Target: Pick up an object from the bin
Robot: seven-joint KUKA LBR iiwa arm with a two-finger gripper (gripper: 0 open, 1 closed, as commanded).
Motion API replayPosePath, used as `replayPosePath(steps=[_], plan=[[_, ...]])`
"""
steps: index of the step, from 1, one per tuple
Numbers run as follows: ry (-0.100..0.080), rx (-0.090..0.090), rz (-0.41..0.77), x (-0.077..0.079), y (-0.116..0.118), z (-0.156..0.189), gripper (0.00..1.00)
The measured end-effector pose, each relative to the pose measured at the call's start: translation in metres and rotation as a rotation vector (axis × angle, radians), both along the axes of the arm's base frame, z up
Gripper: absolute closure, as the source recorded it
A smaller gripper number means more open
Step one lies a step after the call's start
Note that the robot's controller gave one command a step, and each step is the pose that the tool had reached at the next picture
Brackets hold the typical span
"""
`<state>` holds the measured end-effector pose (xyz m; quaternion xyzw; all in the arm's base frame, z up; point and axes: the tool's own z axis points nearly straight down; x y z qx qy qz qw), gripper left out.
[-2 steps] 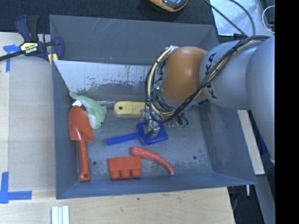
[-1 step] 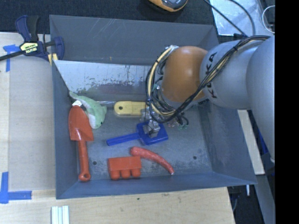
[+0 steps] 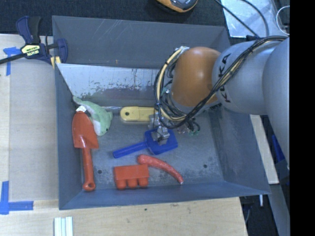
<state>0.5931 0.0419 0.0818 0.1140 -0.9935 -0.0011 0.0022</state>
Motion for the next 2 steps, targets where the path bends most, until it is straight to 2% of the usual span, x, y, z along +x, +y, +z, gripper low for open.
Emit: replayPosePath(steps=[2], plan=[[-0.007, 0.001, -0.001, 0.002, 0.000, 0.028, 1.00]])
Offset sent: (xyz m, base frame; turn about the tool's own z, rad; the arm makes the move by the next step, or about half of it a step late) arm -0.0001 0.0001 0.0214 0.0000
